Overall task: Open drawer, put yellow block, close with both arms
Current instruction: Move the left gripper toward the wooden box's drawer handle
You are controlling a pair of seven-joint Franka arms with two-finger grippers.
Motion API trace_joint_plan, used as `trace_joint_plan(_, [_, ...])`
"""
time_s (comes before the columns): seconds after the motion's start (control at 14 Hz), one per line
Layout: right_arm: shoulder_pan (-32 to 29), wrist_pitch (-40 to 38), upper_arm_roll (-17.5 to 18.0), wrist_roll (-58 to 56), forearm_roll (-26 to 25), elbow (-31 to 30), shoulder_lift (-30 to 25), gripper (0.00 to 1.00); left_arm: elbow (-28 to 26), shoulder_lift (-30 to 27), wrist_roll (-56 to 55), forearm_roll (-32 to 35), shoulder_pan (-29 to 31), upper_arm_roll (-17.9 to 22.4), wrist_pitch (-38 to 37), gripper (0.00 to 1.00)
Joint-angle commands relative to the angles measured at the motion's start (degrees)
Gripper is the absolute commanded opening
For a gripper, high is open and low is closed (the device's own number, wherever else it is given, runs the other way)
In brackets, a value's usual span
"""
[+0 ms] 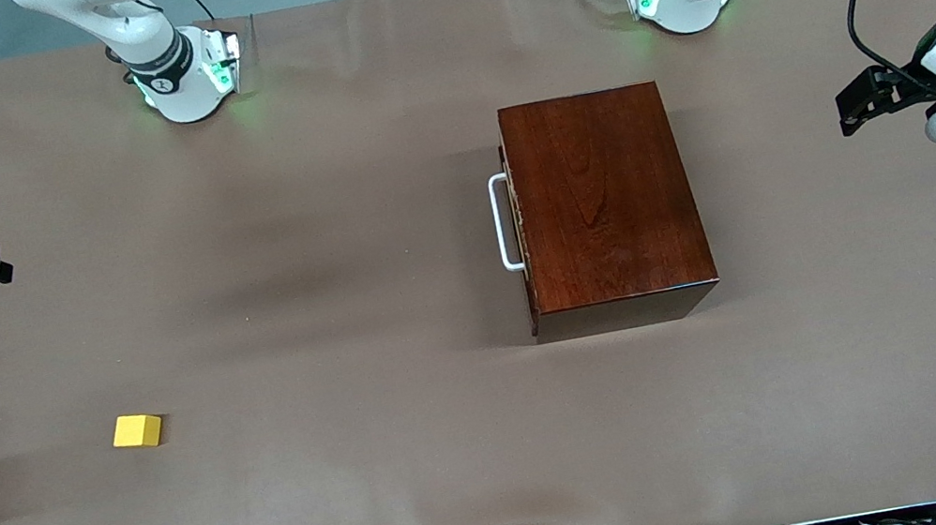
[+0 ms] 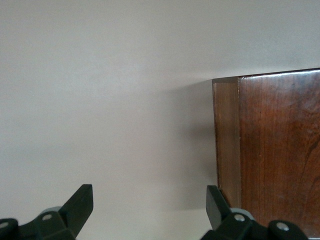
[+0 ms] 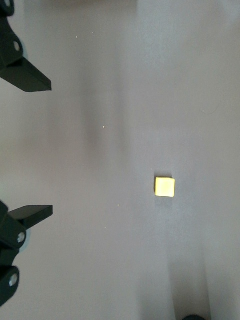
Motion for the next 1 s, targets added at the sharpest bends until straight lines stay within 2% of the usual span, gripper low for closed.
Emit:
trace_joint_plan(0.0, [0.12,-0.05,0.05,0.09,-0.4,-0.37,-0.54,1.0,0.33,0.29,-0.91,0.04,0.05,-0.24,-0.08,1.0])
trace_joint_plan(0.93, [0.2,-0.05,0.05,0.09,-0.4,-0.37,-0.54,1.0,0.94,2.57,-2.15,-0.92,0.67,-0.16,1.49,1.0])
